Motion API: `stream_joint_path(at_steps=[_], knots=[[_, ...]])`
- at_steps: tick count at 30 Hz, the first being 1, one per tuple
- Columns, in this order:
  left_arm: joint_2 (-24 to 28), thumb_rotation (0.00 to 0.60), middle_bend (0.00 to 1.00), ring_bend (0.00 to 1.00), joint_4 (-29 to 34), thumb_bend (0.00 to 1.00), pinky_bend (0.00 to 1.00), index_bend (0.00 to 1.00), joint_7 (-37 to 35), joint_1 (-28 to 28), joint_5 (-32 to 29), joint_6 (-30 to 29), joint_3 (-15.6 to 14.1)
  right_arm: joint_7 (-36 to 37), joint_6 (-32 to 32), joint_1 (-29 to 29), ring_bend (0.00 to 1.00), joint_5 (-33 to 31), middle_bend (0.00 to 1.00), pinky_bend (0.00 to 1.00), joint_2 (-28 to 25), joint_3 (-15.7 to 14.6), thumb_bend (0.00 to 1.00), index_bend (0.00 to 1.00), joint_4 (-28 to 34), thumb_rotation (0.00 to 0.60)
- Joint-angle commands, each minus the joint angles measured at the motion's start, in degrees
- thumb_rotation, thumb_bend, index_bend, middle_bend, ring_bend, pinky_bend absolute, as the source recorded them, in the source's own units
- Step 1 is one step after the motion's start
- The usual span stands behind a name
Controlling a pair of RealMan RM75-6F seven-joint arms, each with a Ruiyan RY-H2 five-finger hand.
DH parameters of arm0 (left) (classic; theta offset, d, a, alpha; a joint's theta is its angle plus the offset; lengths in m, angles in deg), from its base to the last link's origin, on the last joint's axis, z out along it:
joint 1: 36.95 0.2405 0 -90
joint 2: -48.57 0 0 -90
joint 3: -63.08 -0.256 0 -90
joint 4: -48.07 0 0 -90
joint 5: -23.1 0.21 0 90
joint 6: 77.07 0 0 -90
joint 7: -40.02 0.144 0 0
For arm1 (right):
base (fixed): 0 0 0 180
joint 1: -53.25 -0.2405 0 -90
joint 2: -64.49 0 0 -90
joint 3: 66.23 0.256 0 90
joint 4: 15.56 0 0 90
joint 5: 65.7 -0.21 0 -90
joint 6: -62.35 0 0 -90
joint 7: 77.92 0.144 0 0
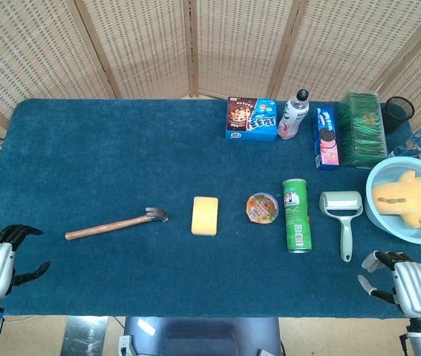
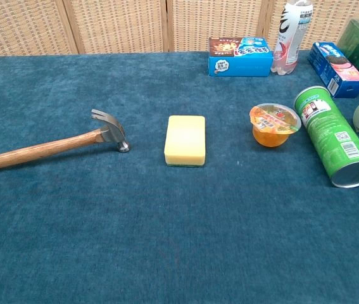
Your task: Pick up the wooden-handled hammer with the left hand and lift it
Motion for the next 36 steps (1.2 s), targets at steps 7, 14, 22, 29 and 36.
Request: stream_joint_path(at_steps=[7, 14, 22, 29, 36], knots=[[0.23, 0.600, 0.32, 0.20, 0.66, 0.23, 0.25, 0.34, 1.37, -0.93, -2.58, 2.63, -0.06, 0.08, 0.17, 0.10, 0.52, -0.79, 0.58, 0.44, -0.23, 0.24, 0.29, 0.54, -0.29, 0.600], [1.32, 0.600, 0.32, 0.20, 0.61, 0.23, 0.26, 0.34, 3.49, -4.49, -5.20, 7.20, 1.92, 1.25, 0.16, 0.26, 0.52, -1.25, 0.58, 0.44, 0.06, 0.34, 0.29, 0.54, -1.17, 0.600], [0.50, 0.600, 0.32, 0.20, -1.21, 0.23, 0.26, 0.34, 8.02, -11.99, -11.06, 17.48, 4.37, 2.01, -0.63, 1.09, 0.52, -2.10, 0.58, 0.45, 0.22, 0.49, 0.29, 0.54, -1.96, 0.600], [-2.43, 0.600, 0.32, 0.20, -4.47, 0.23, 0.28, 0.33, 9.84, -18.09, -15.70, 24.38, 6.21, 1.94, -1.37, 2.01, 0.52, -2.91, 0.58, 0.45, 0.15, 0.58, 0.29, 0.54, -2.10, 0.600], [-7.10, 0.600, 0.32, 0.20, -9.26, 0.24, 0.28, 0.32, 11.07, -22.22, -19.92, 27.77, 6.89, 2.10, -1.69, 2.70, 0.52, -3.37, 0.58, 0.45, -0.14, 0.51, 0.29, 0.54, -2.17, 0.600]])
